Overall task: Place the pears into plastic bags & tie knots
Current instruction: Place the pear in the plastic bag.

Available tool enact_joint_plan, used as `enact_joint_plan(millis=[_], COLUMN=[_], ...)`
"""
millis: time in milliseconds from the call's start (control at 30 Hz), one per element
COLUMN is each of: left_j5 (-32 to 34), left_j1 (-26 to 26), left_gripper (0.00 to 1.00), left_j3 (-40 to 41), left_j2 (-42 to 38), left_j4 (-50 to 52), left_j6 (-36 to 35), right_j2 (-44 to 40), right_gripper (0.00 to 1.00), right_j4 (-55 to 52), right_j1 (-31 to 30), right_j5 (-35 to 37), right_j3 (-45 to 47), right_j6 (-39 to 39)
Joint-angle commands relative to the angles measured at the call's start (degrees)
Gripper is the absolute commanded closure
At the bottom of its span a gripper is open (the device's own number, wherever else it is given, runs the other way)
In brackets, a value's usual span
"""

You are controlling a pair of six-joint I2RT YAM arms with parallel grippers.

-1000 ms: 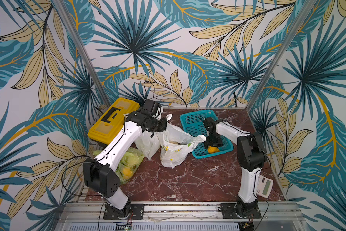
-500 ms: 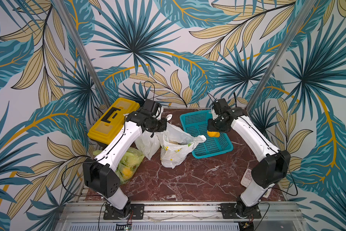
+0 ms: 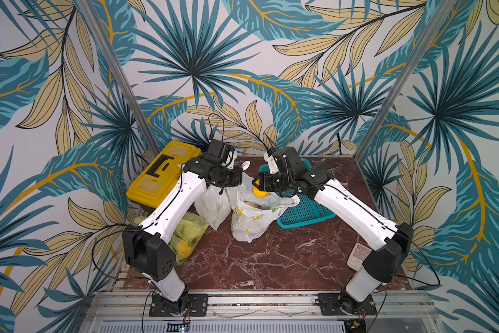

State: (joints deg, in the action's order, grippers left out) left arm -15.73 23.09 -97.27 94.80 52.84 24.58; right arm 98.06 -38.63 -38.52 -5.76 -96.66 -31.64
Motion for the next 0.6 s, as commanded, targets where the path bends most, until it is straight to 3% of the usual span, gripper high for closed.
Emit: enact_joint_plan(millis=[0,67,133,233,400,567], left_j5=[-0.45,-0.42,-0.17,-0.04,-0.14,0.66], left_j1=[-0.18,-0.24,-0.24,-0.50,-0.95,-1.36], left_gripper=[1.00,1.00,1.00,1.00,1.00,1.00], left_j3=[-1.66,-1.28,-0.65,0.19,0.07,1.29], left_j2=[-0.80,-1.03,-1.25,-1.24,-0.86,-1.23], left_j4=[-0.58,-0.63,-0.62,-0.63,-0.59,-0.60], left_j6=[0.30,0.38,0.30,0.36,0.05,-0.15], right_j2=[3.59,5.21,5.99,5.38,0.77,-7.82], right_gripper=[0.62,0.54,0.36,0.20,0.16,0.20], right_j4=[8.64,6.86,2.79,-5.11,-11.51,-9.66], right_j1=[0.17,0.11,0.14,0.23,2.20,11.28], right_j5=[-3.04,-4.26,-6.08,-5.61,-2.31,-0.35], right_j3=[2.48,1.36,-1.90,-8.01,-11.93,-3.93], right_j6=[-5.43,-4.26,-1.87,2.77,6.22,4.44])
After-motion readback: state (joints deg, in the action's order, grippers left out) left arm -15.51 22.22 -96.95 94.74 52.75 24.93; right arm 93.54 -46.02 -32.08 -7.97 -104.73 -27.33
